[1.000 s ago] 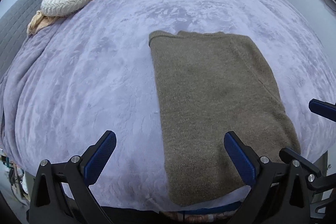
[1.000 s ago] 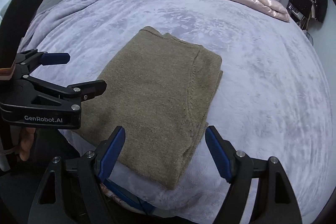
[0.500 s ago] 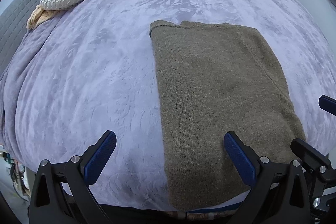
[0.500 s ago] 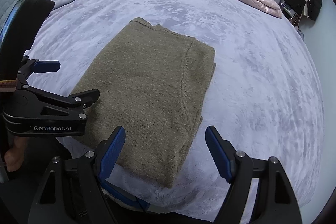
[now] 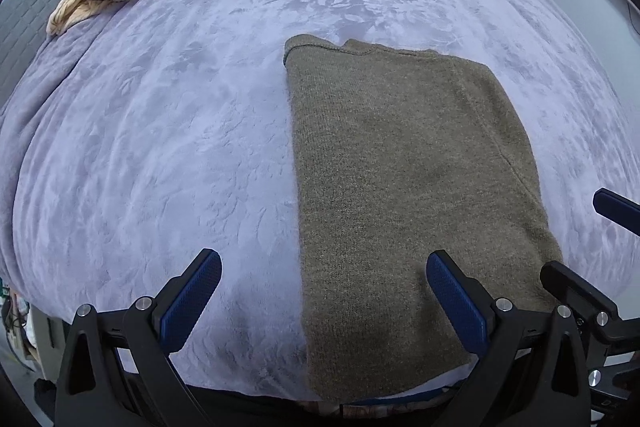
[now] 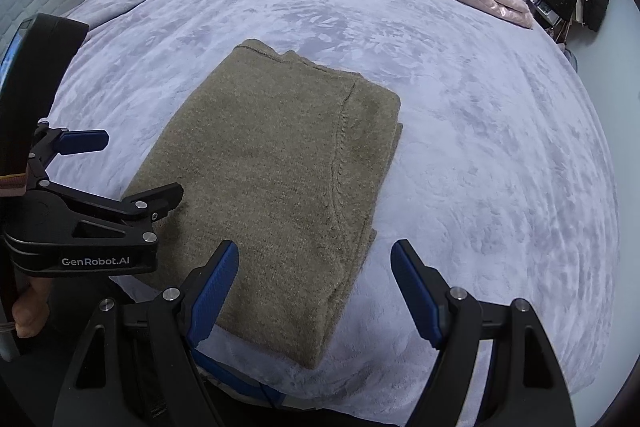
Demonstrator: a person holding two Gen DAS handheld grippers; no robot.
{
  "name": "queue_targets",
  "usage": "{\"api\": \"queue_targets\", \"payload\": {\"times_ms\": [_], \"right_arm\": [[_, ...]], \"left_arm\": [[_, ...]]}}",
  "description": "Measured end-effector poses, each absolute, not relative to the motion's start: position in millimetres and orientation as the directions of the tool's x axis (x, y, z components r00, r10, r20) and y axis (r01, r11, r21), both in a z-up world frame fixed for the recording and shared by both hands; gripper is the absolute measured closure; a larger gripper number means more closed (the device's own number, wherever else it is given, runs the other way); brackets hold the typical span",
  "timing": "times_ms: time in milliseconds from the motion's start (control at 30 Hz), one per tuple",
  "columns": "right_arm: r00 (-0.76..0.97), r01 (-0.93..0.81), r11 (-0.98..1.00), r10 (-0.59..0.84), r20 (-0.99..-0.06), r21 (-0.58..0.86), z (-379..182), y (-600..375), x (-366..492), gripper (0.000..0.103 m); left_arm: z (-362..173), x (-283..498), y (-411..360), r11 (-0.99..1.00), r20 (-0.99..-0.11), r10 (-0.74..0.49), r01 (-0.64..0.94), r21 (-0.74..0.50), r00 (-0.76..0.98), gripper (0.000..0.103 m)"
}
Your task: Fold small clothes
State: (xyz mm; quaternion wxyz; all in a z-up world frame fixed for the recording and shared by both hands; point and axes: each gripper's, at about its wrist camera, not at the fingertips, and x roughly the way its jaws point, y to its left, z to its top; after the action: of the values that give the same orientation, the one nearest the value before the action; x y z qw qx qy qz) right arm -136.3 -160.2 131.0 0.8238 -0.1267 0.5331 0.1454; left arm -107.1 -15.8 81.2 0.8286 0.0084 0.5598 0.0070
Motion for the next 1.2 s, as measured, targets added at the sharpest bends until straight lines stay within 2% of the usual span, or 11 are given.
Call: {"api": "queue_targets", "payload": {"times_ms": [167, 600, 1200], "right_arm": [[0.387, -0.376, 0.925, 0.104, -0.916, -0.054, 131.5, -158.4, -133.2, 0.022], [0.371, -0.366, 0.928, 0.08, -0.925, -0.066, 130.2, -158.3, -119.0, 0.022], [0.345, -0.384, 0.916, 0.025, -0.938, -0.116, 126.2, -131.1, -109.2, 0.022]], "left_arm": [[72.3, -101.8, -12.2, 0.997, -0.941, 0.075, -0.026, 0.07, 0.331, 0.0], [82.9, -95.6, -17.3, 0.997, -0.923, 0.04, 0.046, 0.062, 0.383, 0.0], [75.7, -86.2, 8.9, 0.998, -0.924, -0.059, 0.026, -0.053, 0.378, 0.0]]}}
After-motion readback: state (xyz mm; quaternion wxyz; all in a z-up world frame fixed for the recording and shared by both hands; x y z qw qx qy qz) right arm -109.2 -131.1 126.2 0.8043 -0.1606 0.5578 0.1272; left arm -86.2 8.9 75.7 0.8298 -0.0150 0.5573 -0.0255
